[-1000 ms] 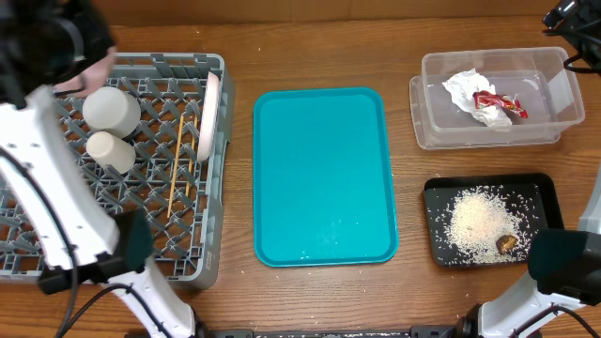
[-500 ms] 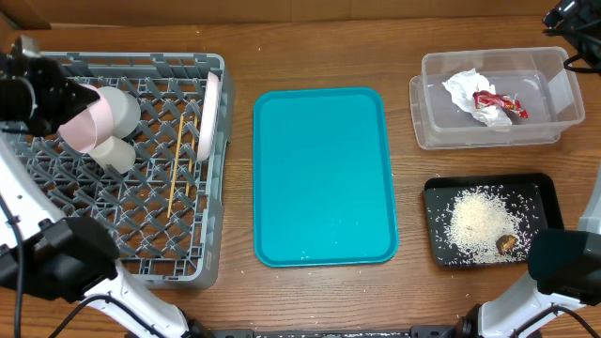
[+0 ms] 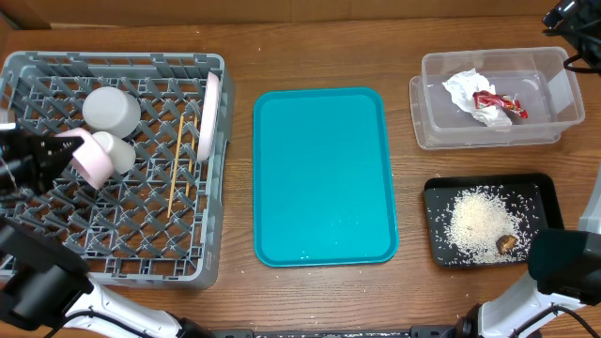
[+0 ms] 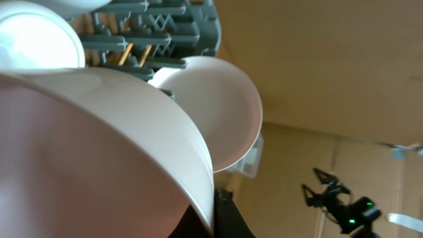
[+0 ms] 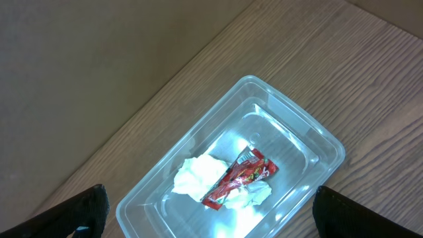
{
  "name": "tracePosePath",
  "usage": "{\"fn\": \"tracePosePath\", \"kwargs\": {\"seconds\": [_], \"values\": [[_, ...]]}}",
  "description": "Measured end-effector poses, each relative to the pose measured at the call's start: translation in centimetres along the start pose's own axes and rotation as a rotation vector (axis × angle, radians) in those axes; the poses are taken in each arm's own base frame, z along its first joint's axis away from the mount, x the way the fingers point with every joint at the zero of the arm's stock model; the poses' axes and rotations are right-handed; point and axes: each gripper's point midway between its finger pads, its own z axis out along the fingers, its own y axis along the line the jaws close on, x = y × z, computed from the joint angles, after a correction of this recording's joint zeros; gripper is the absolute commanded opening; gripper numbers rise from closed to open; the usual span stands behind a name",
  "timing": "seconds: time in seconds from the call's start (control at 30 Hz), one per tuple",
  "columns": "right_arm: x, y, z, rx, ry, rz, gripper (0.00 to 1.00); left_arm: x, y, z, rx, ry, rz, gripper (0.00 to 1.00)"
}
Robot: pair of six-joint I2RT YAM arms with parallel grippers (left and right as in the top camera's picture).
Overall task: Sort waste into correct bins and load items into the dishwasher
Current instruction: 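Lift the bowl with the left gripper and carry it into the rack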
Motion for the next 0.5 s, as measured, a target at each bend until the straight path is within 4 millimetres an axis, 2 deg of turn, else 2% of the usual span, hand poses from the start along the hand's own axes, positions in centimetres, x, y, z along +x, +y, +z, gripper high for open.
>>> {"fn": "tracePosePath", "kwargs": {"seconds": [0.13, 0.5], "values": [[0.0, 0.0, 0.0, 0.0, 0.001, 0.0, 1.0, 0.3, 1.2, -0.3, 0.056, -0.027, 0.029, 0.04], [0.0, 0.0, 0.0, 0.0, 0.001, 0.0, 1.0, -0.9, 5.5, -2.8, 0.091, -0.174, 0.102, 0.04]]}}
